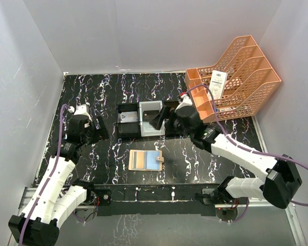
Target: Take the credit cards out of the card holder
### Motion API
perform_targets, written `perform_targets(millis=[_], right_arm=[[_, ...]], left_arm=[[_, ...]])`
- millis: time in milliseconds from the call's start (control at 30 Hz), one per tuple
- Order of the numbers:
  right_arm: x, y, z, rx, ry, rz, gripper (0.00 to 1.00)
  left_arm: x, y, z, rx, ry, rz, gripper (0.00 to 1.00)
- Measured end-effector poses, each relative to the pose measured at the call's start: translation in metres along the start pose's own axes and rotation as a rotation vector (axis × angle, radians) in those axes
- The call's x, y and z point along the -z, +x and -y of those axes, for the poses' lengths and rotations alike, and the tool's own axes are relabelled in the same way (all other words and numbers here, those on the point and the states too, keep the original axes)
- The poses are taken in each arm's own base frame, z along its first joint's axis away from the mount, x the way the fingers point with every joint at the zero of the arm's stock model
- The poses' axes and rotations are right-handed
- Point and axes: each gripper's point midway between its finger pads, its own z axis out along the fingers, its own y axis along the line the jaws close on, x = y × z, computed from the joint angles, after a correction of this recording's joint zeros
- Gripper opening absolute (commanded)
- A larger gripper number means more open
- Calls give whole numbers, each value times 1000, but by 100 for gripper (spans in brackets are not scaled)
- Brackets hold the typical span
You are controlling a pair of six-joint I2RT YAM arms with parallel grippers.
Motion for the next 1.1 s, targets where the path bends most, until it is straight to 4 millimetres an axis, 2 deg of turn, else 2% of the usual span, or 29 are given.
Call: perform_targets(millis=[133,200,267,333,467,600,767,933,1100], right_arm=[[7,49,-28,46,62,-67,79],[12,80,-42,83,97,-76,76],[15,109,-51,122,126,-90,73],[12,131,-51,145,172,-101,71],[-7,148,-37,161,289,-97,66],[-21,158,-32,172,348,-99,61],[-32,174,-26,187,374,-131,59],[-54,197,-27,214,403,-185,56],[-60,214,-10,246,461,-232,56]], left_arm=[[2,1,-5,15,-26,4,99],[5,0,-7,22,-32,14,99],[8,-3,-8,29,-36,32,99],[11,-5,-10,33,-41,47,99],[10,-5,-14,34,-68,52,99],[4,-2,-18,27,-98,28,99],[1,4,-22,20,-124,-1,99],[2,4,-26,22,-142,2,99],[1,4,-26,20,-143,-2,99]])
